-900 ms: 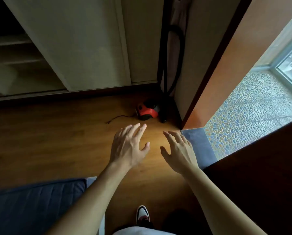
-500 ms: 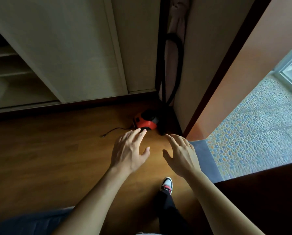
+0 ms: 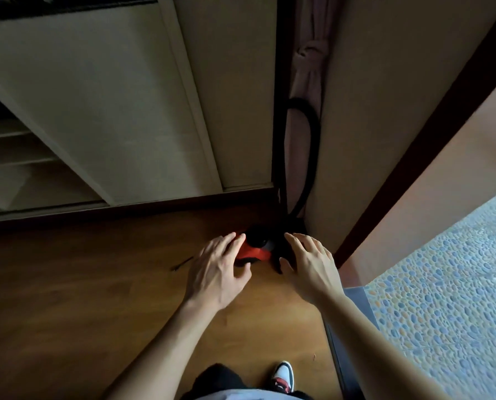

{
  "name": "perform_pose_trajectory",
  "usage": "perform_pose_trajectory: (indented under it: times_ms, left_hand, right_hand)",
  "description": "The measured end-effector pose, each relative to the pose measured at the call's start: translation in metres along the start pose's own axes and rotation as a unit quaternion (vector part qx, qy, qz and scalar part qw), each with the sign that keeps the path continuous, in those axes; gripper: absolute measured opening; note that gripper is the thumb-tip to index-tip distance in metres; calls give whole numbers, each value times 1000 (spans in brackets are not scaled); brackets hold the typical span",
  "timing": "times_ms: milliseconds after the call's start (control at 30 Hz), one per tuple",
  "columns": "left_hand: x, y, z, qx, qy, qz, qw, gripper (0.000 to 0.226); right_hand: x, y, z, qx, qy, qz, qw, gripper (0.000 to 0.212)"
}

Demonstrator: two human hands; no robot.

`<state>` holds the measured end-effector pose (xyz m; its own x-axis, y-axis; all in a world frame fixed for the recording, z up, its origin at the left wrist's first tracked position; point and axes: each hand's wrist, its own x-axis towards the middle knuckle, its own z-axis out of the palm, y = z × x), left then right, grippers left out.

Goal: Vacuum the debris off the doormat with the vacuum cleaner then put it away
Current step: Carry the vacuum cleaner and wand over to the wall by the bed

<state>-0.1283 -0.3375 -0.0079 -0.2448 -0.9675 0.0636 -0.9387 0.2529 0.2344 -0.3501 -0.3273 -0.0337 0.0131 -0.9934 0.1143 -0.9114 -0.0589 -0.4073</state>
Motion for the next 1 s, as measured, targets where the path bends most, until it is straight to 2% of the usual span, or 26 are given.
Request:
perform_pose_trajectory:
  times_ms: [300,467,667,800,1000]
  left_hand:
    - [92,-41,6,-26,0,12,1000,67]
    - [156,-84,17,-59,-12,33,998,67]
    - [246,-155,21,-91,-70,90,989,73]
    - [302,-200,14,-38,-64,152,986,71]
    - [367,-216,28,-53,-93,209,972,71]
  right_hand:
    - [93,1,22,-5,-20,6,1000,58]
    - [152,-12,43,-25,-22,43,999,60]
    - [223,-49,67,-50,-27,108,993,61]
    - [267,-72,74,-74,-3,133,988,60]
    - [297,-69,73,-87,18,183,979,60]
